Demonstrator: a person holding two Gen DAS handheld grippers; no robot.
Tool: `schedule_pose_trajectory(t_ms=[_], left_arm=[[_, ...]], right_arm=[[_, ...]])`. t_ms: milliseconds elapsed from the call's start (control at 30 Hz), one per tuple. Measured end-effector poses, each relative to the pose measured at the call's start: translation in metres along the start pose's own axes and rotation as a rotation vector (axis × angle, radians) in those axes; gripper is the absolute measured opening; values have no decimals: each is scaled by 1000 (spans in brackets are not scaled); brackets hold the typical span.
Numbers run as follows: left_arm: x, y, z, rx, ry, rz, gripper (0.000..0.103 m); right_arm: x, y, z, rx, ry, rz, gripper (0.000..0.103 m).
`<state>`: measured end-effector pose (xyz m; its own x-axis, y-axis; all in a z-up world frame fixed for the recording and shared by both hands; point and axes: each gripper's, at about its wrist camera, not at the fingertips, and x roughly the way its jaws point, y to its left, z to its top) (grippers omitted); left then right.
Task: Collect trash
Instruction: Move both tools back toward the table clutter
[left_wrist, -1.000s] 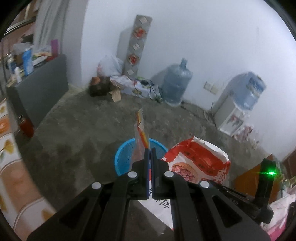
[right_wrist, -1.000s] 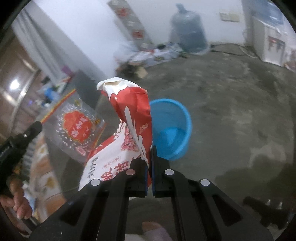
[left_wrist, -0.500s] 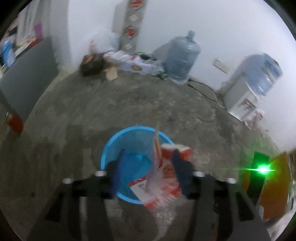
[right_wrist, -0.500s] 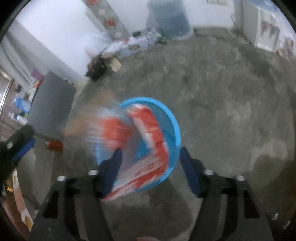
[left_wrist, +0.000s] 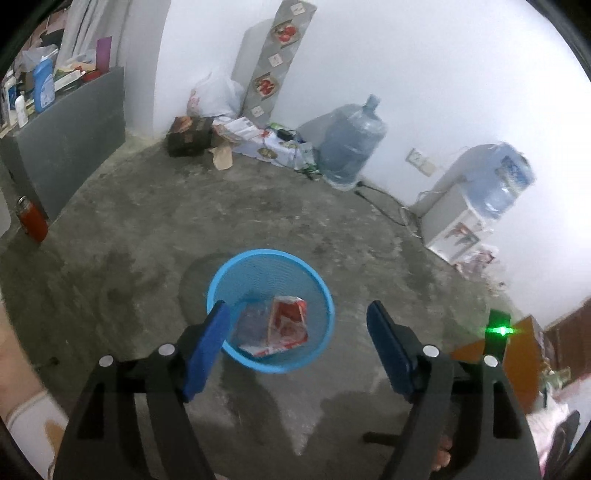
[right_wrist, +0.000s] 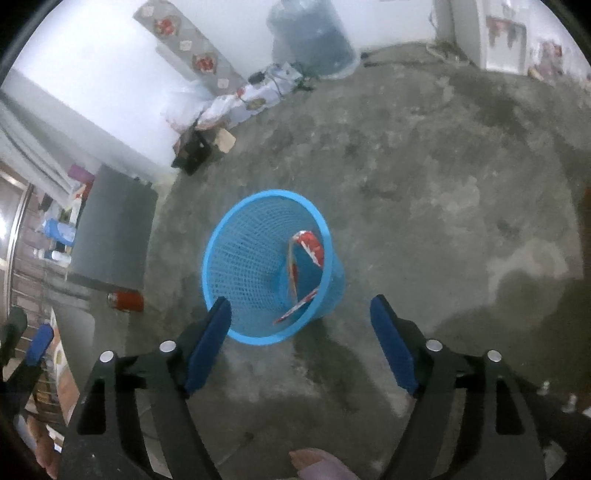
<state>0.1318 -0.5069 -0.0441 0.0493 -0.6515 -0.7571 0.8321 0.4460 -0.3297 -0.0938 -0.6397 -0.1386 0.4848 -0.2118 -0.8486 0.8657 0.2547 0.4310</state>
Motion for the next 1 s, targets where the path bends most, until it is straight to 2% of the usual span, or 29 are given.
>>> schedule_pose_trajectory(t_ms=[100, 200, 433, 600, 700, 800, 933, 1000], left_arm=[[-39, 4, -19, 11, -21, -43, 81], [-70, 12, -36, 8, -37, -16, 86], [-160, 49, -95, -44, -105, 116, 96], [-223, 81, -157, -74, -163, 255, 97], [-247, 101, -194, -110, -183, 373, 97], [-267, 129, -238, -185, -174, 495, 97], [-275, 162, -287, -299, -145, 546, 97], [-276, 174, -302, -352, -126, 544, 97]], right_arm=[[-26, 21, -9, -73, -49, -11, 84], [-59, 56, -22, -196, -123, -23, 95], [-120, 128, -70, -495, -321, -112, 95], [-135, 173, -108, -690, -384, -121, 95], [-134, 197, -136, -797, -364, -72, 95], [-124, 221, -172, -902, -285, 40, 95], [-110, 245, -216, -1002, -146, 165, 95], [-106, 259, -236, -1045, -116, 175, 95]])
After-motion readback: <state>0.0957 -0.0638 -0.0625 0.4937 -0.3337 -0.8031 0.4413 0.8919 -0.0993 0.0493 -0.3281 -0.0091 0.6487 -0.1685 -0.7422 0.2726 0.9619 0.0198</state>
